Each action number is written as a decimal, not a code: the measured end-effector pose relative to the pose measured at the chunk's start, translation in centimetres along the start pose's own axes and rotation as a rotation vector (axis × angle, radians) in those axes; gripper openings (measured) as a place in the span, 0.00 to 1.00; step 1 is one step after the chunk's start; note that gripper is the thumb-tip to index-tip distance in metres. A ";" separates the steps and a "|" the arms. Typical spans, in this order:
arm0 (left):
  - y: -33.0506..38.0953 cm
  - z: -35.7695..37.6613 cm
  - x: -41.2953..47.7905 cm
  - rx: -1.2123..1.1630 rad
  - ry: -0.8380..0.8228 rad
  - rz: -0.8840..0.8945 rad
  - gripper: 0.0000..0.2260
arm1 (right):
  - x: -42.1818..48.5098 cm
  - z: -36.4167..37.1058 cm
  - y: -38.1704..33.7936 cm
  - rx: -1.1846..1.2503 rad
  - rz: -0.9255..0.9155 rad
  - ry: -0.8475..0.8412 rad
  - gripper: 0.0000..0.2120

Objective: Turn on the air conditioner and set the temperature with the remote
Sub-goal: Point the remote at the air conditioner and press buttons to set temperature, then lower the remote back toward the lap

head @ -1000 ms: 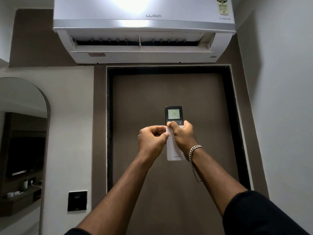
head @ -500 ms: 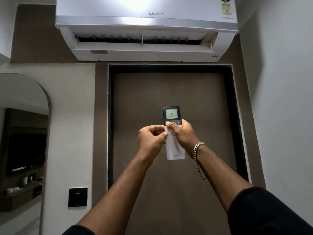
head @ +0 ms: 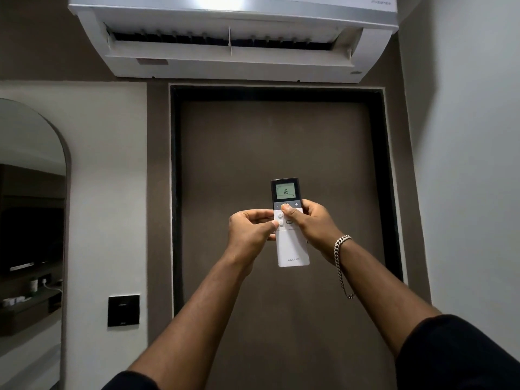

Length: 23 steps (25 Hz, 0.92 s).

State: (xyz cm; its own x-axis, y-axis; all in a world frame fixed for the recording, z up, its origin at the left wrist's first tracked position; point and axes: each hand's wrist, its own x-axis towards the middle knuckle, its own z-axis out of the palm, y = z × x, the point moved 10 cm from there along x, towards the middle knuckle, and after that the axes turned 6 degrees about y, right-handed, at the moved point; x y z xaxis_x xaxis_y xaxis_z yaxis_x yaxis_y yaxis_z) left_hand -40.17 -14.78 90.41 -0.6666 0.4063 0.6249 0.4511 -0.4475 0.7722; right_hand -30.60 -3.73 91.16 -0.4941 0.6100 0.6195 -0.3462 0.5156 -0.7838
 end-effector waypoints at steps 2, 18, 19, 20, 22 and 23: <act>-1.7 0.9 -0.5 0.009 -0.018 -0.030 0.06 | -1.0 -1.5 1.5 0.020 0.017 0.046 0.11; -33.3 22.2 -24.6 0.295 -0.569 -0.574 0.07 | -27.0 -26.0 34.1 -0.270 0.638 0.604 0.14; -36.3 24.2 -28.5 0.301 -0.620 -0.625 0.07 | -30.8 -28.4 36.8 -0.272 0.715 0.657 0.14; -39.1 25.7 -32.3 0.308 -0.661 -0.680 0.08 | -34.9 -30.3 39.3 -0.256 0.792 0.706 0.14; -44.0 27.9 -39.5 0.319 -0.739 -0.769 0.07 | -42.6 -32.8 43.6 -0.204 0.943 0.783 0.14; -46.6 28.9 -43.7 0.339 -0.802 -0.814 0.07 | -46.7 -33.9 45.7 -0.189 1.012 0.824 0.13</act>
State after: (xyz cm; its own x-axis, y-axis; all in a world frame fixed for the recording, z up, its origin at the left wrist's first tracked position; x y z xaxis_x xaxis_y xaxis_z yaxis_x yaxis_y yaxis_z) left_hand -14.94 11.40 30.44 -0.3230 0.9094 -0.2619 0.2814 0.3565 0.8909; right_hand 3.70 11.75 27.89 0.1837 0.9240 -0.3353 0.0366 -0.3473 -0.9370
